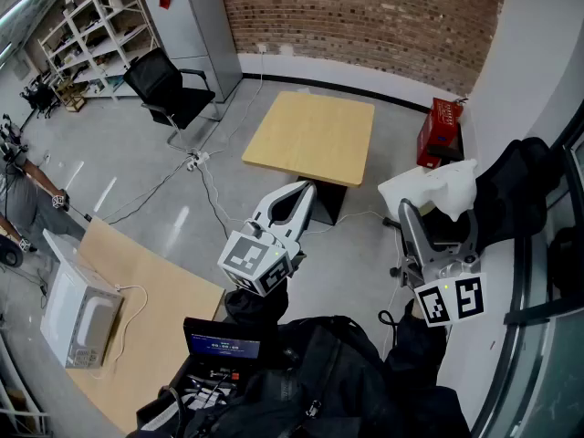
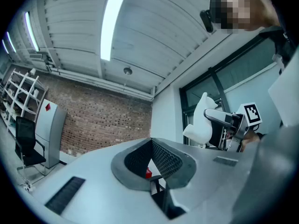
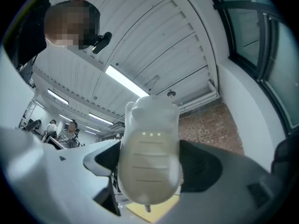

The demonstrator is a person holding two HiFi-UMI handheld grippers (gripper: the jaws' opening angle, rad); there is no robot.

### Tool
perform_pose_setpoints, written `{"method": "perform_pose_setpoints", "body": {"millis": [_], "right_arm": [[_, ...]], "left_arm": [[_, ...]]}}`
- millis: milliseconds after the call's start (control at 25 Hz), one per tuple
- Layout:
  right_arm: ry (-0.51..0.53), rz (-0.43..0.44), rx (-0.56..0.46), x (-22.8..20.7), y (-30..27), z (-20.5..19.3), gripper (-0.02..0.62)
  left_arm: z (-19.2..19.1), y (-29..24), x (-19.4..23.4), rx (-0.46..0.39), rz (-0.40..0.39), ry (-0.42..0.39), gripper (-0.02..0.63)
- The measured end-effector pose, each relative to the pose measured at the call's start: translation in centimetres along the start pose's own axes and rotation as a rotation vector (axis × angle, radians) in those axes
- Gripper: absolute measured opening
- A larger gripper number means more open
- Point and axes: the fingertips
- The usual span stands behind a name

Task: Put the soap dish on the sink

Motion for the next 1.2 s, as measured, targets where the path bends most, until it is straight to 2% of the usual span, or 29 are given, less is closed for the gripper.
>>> {"method": "perform_pose_setpoints", "body": {"millis": [160,400,840,1200], "right_arm": [[-0.001,-0.011,0.002,-0.7,0.6,-0.1,0.416],[-0.012,-0.012,0.0,-1.6,0.9,-0.4,0.416],[-0.019,0.029,0.013,-2.1,1.7,-1.5,0.416],[-0.044,0.079,0.007,-2.7,2.4,-1.8,0.414]], "left_arm": [[-0.2,-0.2,-0.6,0.007,0.009,-0.035,0.002],[-0.3,-0.7,-1.0,0.025,0.031,-0.04,0.002],[-1.3,-0.9,-1.9,0.021,0.074,-0.08,0.002],[-2.4,-1.7,-4.0,0.037,0.081,-0.066,0.002]]}}
Point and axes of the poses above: the fingertips, and each gripper's own axes: y backward along the fingers, x to its left, z out of its top, and after that the axes turned 10 degrees about x, right-handed
